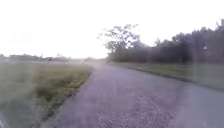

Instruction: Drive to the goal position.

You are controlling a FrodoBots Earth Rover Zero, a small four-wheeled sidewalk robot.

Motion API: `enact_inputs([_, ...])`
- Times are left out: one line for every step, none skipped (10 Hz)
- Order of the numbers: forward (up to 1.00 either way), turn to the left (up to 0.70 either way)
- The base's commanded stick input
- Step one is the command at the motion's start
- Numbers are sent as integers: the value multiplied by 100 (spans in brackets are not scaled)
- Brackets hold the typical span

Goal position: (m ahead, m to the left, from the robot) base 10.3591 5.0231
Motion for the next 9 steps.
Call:
enact_inputs([70,0])
enact_inputs([70,0])
enact_inputs([70,0])
enact_inputs([70,0])
enact_inputs([70,0])
enact_inputs([70,0])
enact_inputs([70,0])
enact_inputs([70,0])
enact_inputs([70,0])
